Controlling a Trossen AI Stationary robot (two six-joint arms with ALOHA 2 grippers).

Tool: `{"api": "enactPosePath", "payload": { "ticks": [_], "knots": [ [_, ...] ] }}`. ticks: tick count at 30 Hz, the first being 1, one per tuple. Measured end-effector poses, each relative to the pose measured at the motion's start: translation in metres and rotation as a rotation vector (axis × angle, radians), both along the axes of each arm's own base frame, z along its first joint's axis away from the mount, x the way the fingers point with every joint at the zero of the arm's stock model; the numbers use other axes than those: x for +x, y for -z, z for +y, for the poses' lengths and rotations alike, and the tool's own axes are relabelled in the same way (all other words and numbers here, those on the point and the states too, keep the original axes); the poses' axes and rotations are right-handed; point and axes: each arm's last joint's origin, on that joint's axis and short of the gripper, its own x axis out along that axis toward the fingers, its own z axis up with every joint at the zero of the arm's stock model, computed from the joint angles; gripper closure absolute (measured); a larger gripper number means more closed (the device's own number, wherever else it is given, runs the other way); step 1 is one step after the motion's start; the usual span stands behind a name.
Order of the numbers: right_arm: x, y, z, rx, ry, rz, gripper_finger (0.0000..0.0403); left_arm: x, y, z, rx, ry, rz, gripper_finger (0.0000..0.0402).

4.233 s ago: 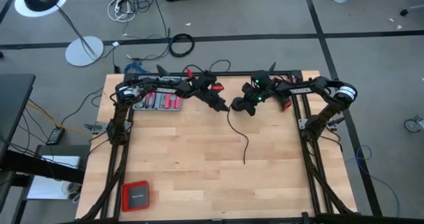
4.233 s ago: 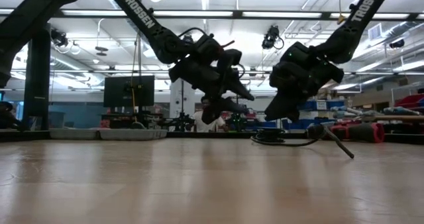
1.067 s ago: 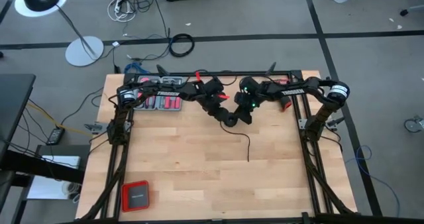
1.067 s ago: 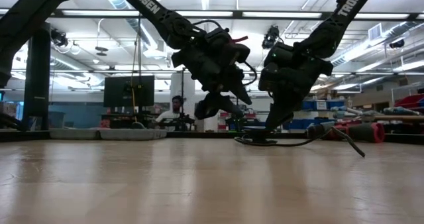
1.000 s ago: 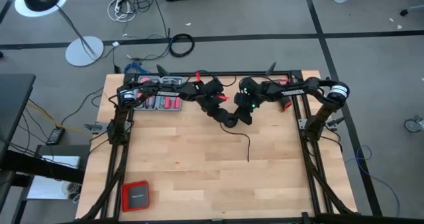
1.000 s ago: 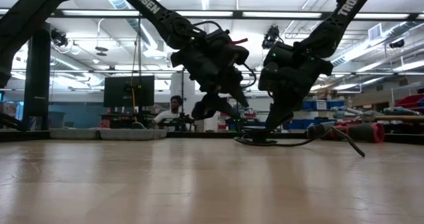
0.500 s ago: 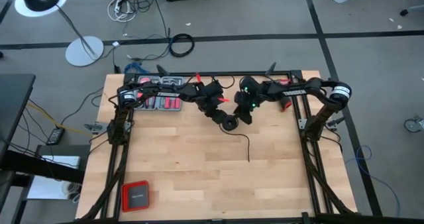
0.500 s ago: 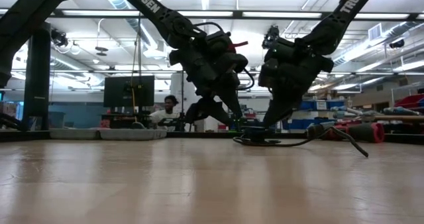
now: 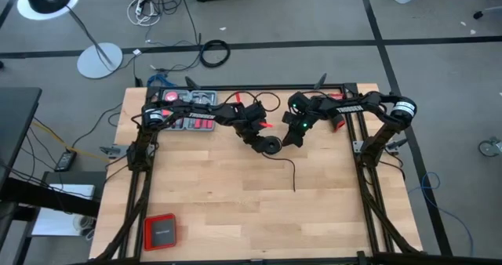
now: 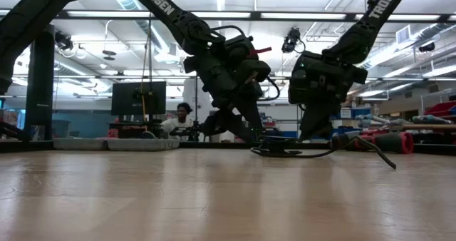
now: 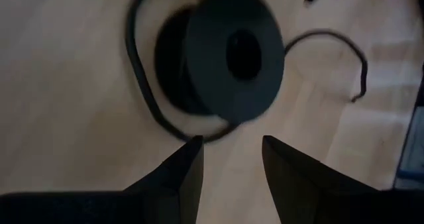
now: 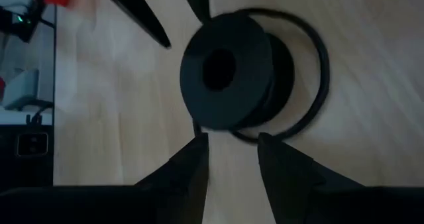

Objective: Coil cords
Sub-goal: Coil the black wire on the spool

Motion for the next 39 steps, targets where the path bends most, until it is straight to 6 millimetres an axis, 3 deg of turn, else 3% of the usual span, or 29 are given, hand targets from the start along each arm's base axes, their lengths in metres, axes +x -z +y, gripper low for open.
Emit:
{"api": "enactPosePath", "payload": {
  "ticks": [11, 17, 29, 39],
  "knots": [
    [0.005, 0.0, -0.001, 0.027, 0.015, -0.1, 0.0272, 0.003, 0.004, 0.007, 0.03, -0.042, -0.017, 0.0245],
    [0.006, -0.001, -0.002, 0.02, 0.014, -0.105, 0.0272, 0.008, 0.014, 0.008, -0.026, -0.056, -0.024, 0.0245],
    [0.01, 0.001, 0.006, -0.029, -0.023, -0.1, 0.0272, 0.011, 0.013, 0.011, -0.038, -0.096, -0.055, 0.0245],
    [0.019, 0.015, 0.003, 0.036, -0.042, -0.145, 0.0273, 0.01, 0.014, 0.012, -0.02, -0.108, -0.049, 0.0245]
  ]
}}
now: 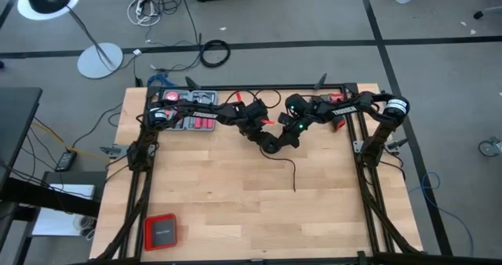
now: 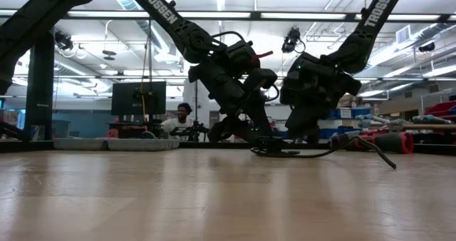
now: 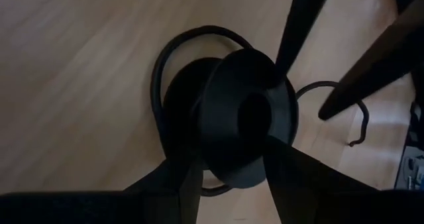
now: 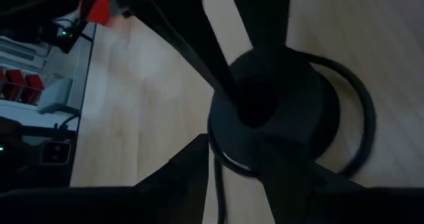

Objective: Coil cords
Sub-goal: Coil the black wire on the spool

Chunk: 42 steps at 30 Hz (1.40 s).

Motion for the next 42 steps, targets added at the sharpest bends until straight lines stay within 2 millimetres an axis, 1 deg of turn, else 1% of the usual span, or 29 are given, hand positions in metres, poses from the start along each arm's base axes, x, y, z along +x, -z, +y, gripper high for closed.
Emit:
{"api": "enactPosePath", "payload": {
  "ticks": [4, 6, 9, 12, 13, 14, 19, 22, 27, 30, 33, 37, 39, 42],
  "knots": [
    [0.002, -0.001, 0.002, -0.01, -0.01, -0.011, 0.0273, 0.0, 0.0, 0.0, 0.013, -0.003, -0.003, 0.0247],
    [0.003, -0.001, 0.004, -0.016, -0.021, -0.015, 0.0273, 0.001, 0.0, 0.0, 0.028, 0.007, -0.009, 0.026],
    [0.004, -0.001, 0.007, -0.018, -0.037, -0.021, 0.0273, 0.002, -0.001, 0.0, 0.053, 0.003, -0.015, 0.0303],
    [0.006, -0.001, 0.01, -0.026, -0.054, -0.026, 0.0273, 0.003, -0.003, 0.001, 0.079, 0.028, -0.039, 0.0367],
    [0.006, 0.0, 0.011, -0.025, -0.057, -0.024, 0.0273, 0.003, -0.004, 0.001, 0.086, 0.036, -0.047, 0.0382],
    [0.006, 0.0, 0.011, -0.025, -0.058, -0.024, 0.0273, 0.003, -0.005, 0.001, 0.091, 0.04, -0.053, 0.0388],
    [0.005, 0.0, 0.008, -0.022, -0.048, -0.024, 0.0273, 0.004, -0.005, 0.001, 0.104, 0.056, -0.067, 0.0397],
    [-0.001, -0.003, 0.002, -0.013, -0.021, -0.011, 0.0273, 0.004, -0.005, 0.001, 0.108, 0.064, -0.068, 0.0399],
    [-0.017, -0.019, -0.011, -0.022, 0.055, 0.006, 0.0273, 0.004, -0.005, 0.0, 0.113, 0.116, -0.082, 0.04],
    [-0.026, -0.031, -0.014, -0.069, 0.088, 0.01, 0.0275, 0.006, -0.01, -0.002, 0.128, 0.169, -0.081, 0.0401],
    [-0.033, -0.042, -0.013, -0.122, 0.118, 0.031, 0.0278, 0.008, -0.021, -0.004, 0.19, 0.222, -0.084, 0.0401],
    [-0.043, -0.06, -0.008, -0.196, 0.157, 0.046, 0.0283, 0.01, -0.042, -0.008, 0.337, 0.271, -0.104, 0.04],
    [-0.047, -0.068, -0.005, -0.22, 0.17, 0.041, 0.0285, 0.009, -0.05, -0.01, 0.372, 0.296, -0.128, 0.04],
    [-0.055, -0.079, 0.001, -0.246, 0.171, -0.005, 0.0287, 0.008, -0.069, -0.015, 0.409, 0.322, -0.189, 0.04]
  ]
}}
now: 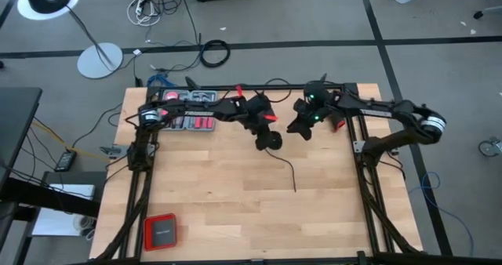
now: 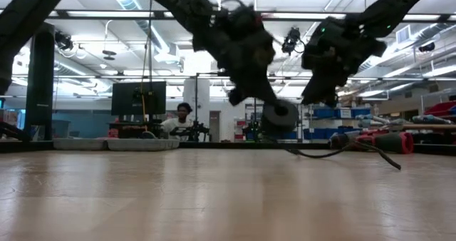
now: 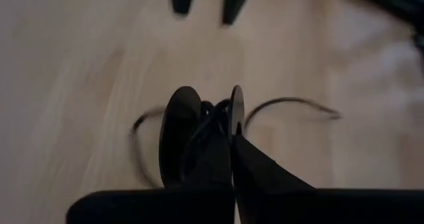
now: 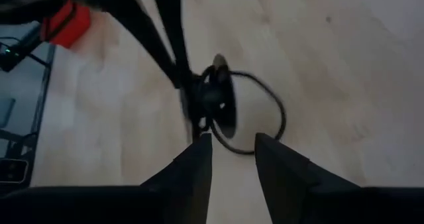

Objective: Coil cords
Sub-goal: Coil the black wire on the spool

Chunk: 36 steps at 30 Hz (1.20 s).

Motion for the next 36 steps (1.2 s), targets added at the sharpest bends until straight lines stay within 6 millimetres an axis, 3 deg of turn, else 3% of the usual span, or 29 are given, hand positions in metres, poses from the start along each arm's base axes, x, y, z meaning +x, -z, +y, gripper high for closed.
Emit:
{"api": "enactPosePath", "payload": {
  "ticks": [10, 21, 24, 28, 36],
  "knots": [
    [-0.03, -0.017, 0.026, -0.103, 0.039, -0.093, 0.0289, -0.016, -0.065, -0.025, 0.13, 0.038, -0.152, 0.04],
    [-0.027, -0.005, 0.045, -0.102, 0.015, -0.207, 0.0289, -0.02, -0.091, -0.052, 0.19, 0.007, -0.206, 0.0401],
    [-0.025, 0.001, 0.053, -0.109, -0.04, -0.236, 0.0289, -0.023, -0.106, -0.068, 0.243, 0.011, -0.23, 0.0401],
    [-0.024, 0.012, 0.066, -0.255, -0.066, -0.284, 0.029, -0.025, -0.122, -0.092, 0.299, 0.004, -0.277, 0.0401],
    [-0.023, 0.021, 0.096, -0.471, -0.071, -0.466, 0.0299, -0.025, -0.131, -0.143, 0.389, -0.011, -0.319, 0.0401]
  ]
}}
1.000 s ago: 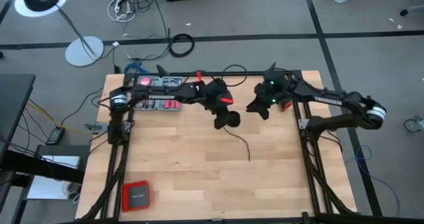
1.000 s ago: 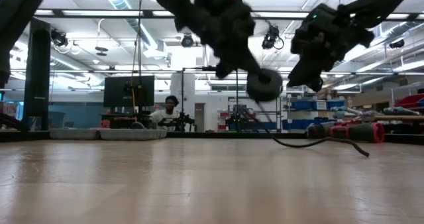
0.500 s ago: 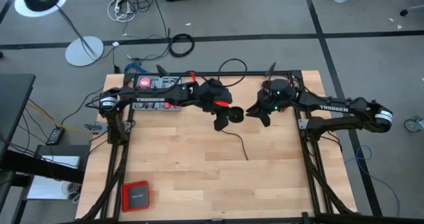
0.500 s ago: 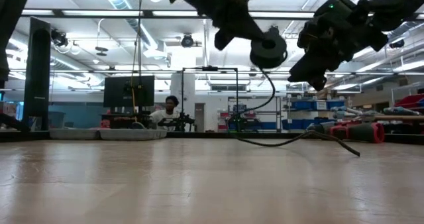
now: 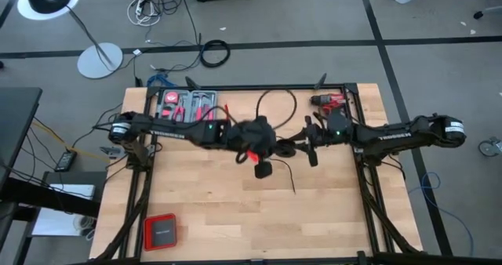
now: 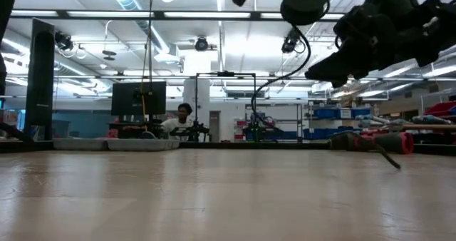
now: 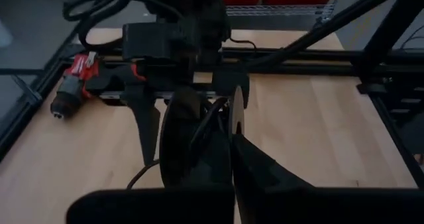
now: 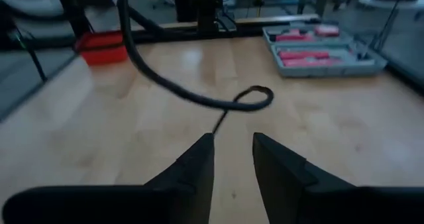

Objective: Coil cords
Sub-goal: Coil the black wire on the spool

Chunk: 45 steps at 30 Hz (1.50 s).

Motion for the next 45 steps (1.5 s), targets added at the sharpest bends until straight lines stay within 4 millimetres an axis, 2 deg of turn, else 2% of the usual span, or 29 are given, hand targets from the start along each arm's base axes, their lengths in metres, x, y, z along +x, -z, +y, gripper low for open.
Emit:
{"api": "enactPosePath", "payload": {
  "ticks": [4, 9, 12, 19, 31, 41, 45],
  "knots": [
    [0.001, 0.001, 0.018, -0.166, 0.01, 0.005, 0.031, -0.002, -0.002, -0.021, 0.035, -0.042, -0.031, 0.0401],
    [0.0, -0.001, 0.043, -0.362, 0.003, -0.009, 0.0326, -0.004, -0.006, -0.037, -0.006, -0.163, -0.092, 0.0401],
    [-0.001, -0.004, 0.056, -0.431, -0.018, -0.037, 0.0328, -0.005, -0.011, -0.049, -0.01, -0.224, -0.161, 0.0401],
    [-0.007, -0.018, 0.068, -0.504, 0.106, -0.122, 0.0322, -0.011, -0.023, -0.077, -0.013, -0.275, -0.294, 0.0401],
    [-0.001, -0.048, 0.076, -0.572, 0.144, -0.196, 0.0278, -0.011, -0.027, -0.081, -0.052, -0.29, -0.34, 0.0401],
    [0.005, -0.043, 0.078, -0.561, 0.08, -0.192, 0.0267, -0.011, -0.027, -0.078, -0.051, -0.295, -0.34, 0.0401],
    [0.007, -0.043, 0.071, -0.562, 0.154, -0.179, 0.0268, -0.01, -0.027, -0.078, -0.051, -0.295, -0.339, 0.0401]
  ]
}}
